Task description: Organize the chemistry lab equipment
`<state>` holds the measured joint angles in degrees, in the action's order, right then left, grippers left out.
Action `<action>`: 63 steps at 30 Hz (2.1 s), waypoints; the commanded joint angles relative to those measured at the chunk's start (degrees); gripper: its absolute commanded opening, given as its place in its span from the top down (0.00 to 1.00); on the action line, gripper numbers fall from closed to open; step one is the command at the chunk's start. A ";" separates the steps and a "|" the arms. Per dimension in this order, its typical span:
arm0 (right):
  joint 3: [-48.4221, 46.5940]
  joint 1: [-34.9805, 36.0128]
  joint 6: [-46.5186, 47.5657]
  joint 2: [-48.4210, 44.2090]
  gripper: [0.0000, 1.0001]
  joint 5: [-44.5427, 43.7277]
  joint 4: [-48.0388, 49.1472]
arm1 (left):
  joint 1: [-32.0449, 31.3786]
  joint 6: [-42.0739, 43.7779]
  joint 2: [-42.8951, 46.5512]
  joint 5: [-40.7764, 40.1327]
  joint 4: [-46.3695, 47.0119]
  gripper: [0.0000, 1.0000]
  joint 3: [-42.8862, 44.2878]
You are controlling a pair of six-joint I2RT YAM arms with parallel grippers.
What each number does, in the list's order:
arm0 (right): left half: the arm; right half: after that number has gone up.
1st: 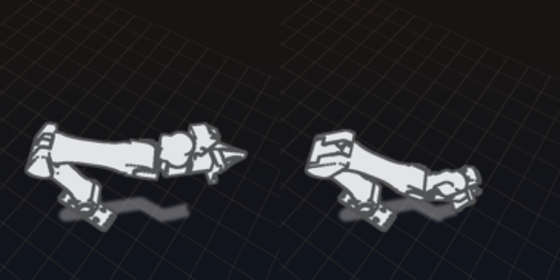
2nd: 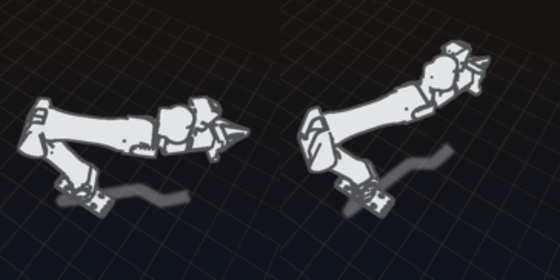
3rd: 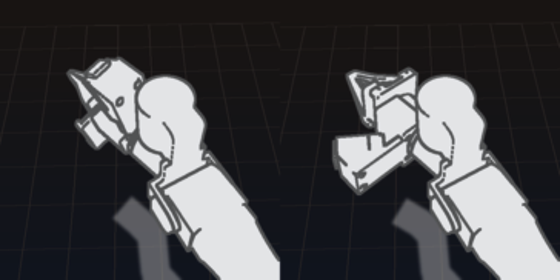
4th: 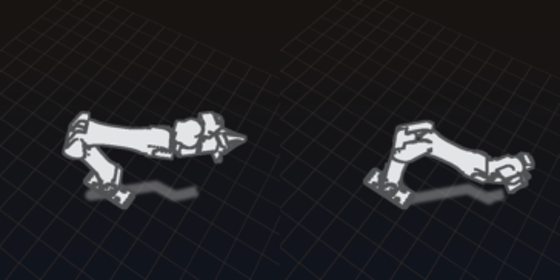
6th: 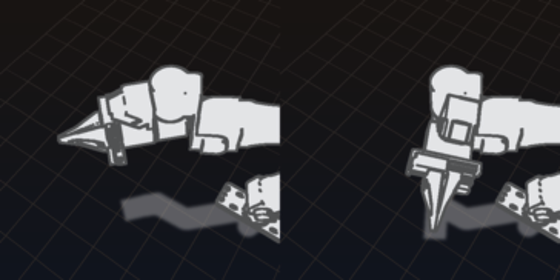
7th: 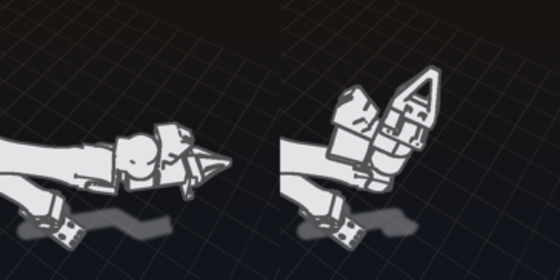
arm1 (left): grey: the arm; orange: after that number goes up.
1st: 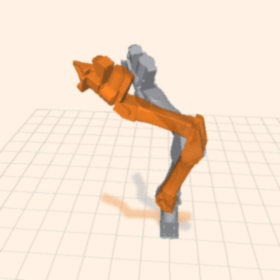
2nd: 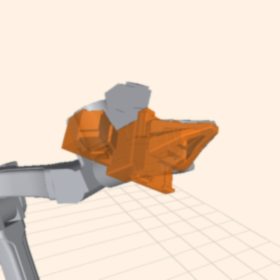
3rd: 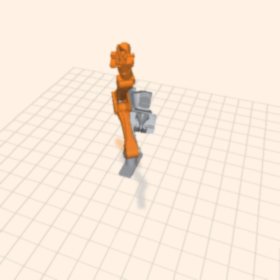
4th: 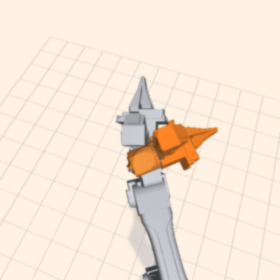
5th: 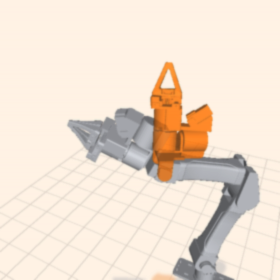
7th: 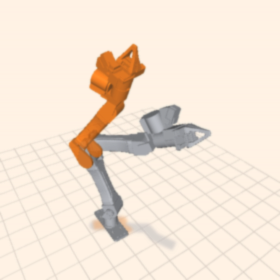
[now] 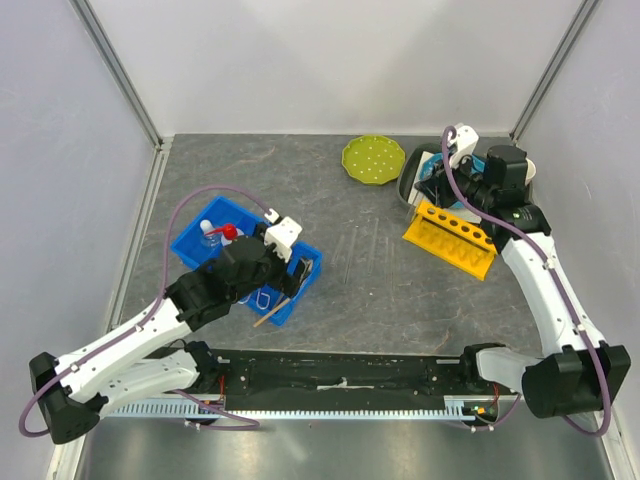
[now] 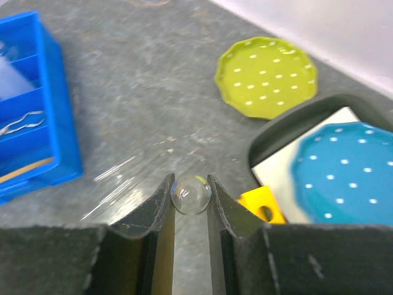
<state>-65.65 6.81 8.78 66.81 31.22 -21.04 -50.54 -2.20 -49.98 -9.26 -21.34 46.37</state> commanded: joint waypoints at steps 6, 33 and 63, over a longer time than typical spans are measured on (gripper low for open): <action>-0.54 -2.15 0.72 5.53 0.85 -8.37 10.40 | 0.09 5.18 2.25 -2.34 -4.76 0.10 -5.41; 6.32 -2.15 2.39 8.43 0.84 -13.12 12.60 | 0.09 5.62 4.10 -0.32 -5.38 0.09 -5.50; 9.84 -2.50 6.23 4.66 0.20 -5.84 11.21 | 0.27 -1.02 6.03 1.25 -1.95 0.00 -3.57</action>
<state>-53.25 4.64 11.99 77.43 21.08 -8.36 -50.52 1.13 -44.42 -10.33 -27.07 40.16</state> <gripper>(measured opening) 0.704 0.994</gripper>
